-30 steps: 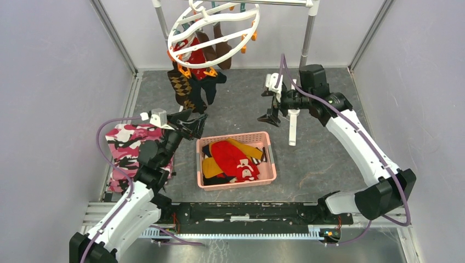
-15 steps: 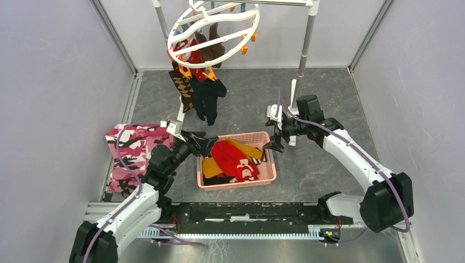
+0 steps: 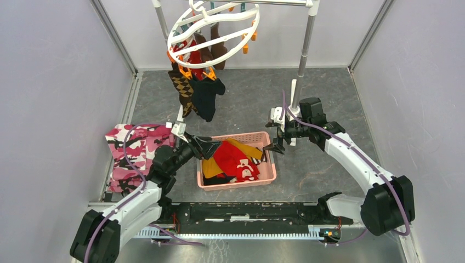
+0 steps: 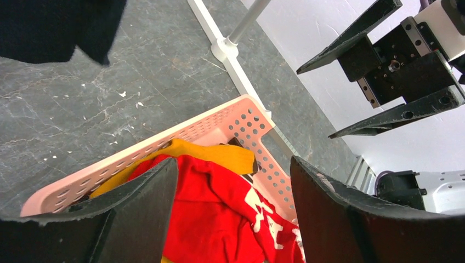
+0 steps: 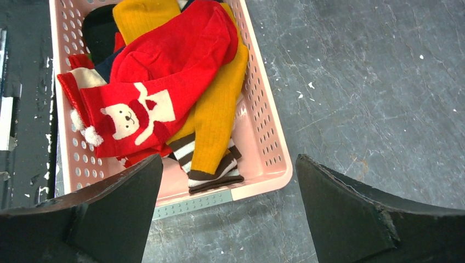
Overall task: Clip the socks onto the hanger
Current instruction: Clamp the sock onto the hanger, then pick up the sock from the bin.
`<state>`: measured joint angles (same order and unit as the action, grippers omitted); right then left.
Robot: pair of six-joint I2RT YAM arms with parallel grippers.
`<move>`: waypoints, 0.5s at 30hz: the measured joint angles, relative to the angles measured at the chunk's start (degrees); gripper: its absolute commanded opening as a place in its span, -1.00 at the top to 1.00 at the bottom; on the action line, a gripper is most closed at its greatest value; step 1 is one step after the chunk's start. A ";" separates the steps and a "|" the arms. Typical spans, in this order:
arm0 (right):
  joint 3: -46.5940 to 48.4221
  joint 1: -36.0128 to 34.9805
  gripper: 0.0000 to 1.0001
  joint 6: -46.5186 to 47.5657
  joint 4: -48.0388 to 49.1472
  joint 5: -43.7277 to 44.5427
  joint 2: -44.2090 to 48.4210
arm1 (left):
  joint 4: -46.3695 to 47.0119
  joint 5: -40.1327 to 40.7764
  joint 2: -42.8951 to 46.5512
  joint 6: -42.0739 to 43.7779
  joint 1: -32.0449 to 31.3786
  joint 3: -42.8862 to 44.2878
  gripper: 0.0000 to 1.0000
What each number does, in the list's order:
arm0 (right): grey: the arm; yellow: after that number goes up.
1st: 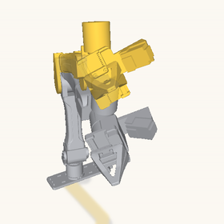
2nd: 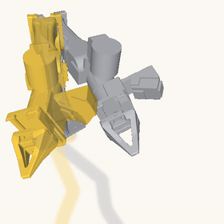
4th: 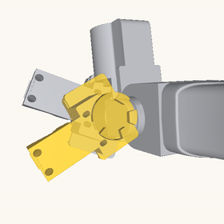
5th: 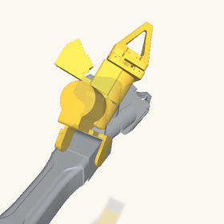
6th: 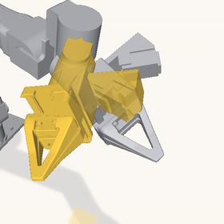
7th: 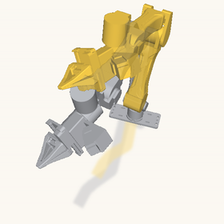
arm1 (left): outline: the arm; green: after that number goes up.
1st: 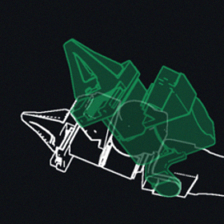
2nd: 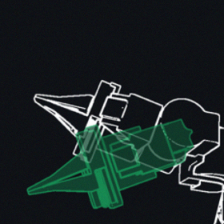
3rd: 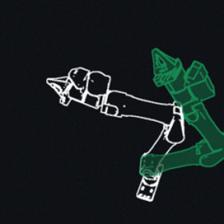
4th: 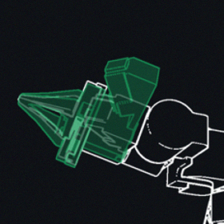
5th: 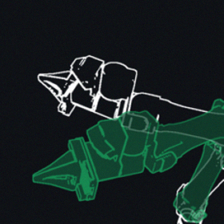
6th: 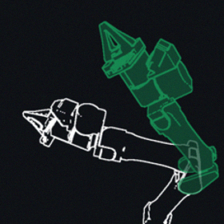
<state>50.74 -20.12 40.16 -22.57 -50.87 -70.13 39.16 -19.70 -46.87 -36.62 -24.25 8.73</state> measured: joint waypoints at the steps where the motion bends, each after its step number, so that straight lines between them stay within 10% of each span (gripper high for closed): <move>1: -0.09 0.00 -0.96 -0.02 0.00 -0.35 -0.07 | 0.07 -0.39 -0.20 0.00 0.00 0.00 -0.60; 15: -0.79 0.04 -0.96 0.00 0.98 -3.28 -0.24 | -3.80 -6.84 -0.20 -3.17 0.00 1.73 -0.45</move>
<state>49.95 -20.08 40.16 -21.58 -54.15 -70.37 35.35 -26.55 -47.07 -39.79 -24.25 10.46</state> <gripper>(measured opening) 0.979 0.760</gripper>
